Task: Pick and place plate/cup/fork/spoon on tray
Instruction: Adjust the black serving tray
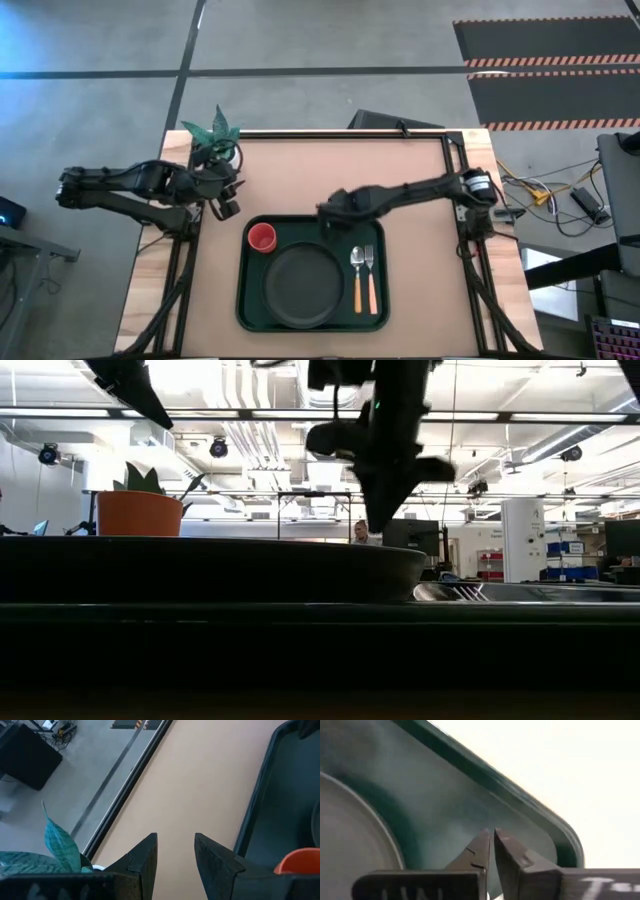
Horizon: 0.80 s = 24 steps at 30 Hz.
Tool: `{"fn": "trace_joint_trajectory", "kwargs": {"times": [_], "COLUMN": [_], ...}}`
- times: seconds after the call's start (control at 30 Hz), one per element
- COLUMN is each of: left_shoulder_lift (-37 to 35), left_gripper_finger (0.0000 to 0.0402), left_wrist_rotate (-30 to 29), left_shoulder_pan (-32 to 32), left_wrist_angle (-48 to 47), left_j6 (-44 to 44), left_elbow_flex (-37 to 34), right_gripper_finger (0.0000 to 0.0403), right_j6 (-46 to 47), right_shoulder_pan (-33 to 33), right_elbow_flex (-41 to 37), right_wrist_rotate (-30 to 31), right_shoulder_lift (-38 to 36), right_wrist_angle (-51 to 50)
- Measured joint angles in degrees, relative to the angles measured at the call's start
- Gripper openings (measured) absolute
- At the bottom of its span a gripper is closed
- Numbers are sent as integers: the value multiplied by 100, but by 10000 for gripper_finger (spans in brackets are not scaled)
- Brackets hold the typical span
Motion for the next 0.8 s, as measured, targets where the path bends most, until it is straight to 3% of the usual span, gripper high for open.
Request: {"fn": "trace_joint_trajectory", "kwargs": {"times": [0.23, 0.63, 0.8], "left_shoulder_lift": [-288, -735, -756], "left_gripper_finger": [112, 112, 112], "left_wrist_rotate": [48, 48, 47], "left_shoulder_pan": [1, 0, 0], "left_wrist_angle": [-410, -517, -528], "left_j6": [-10, -60, -462], "left_elbow_flex": [-7, -11, -24], "right_gripper_finger": [8, 8, 8], "right_j6": [-423, -334, -645], "right_shoulder_pan": [-476, -483, -500], "right_elbow_flex": [-361, -1528, -1873], "right_wrist_rotate": [-537, -1356, -1393], "right_shoulder_lift": [55, 61, 18], "right_wrist_angle": [523, 1121, 1273]}}
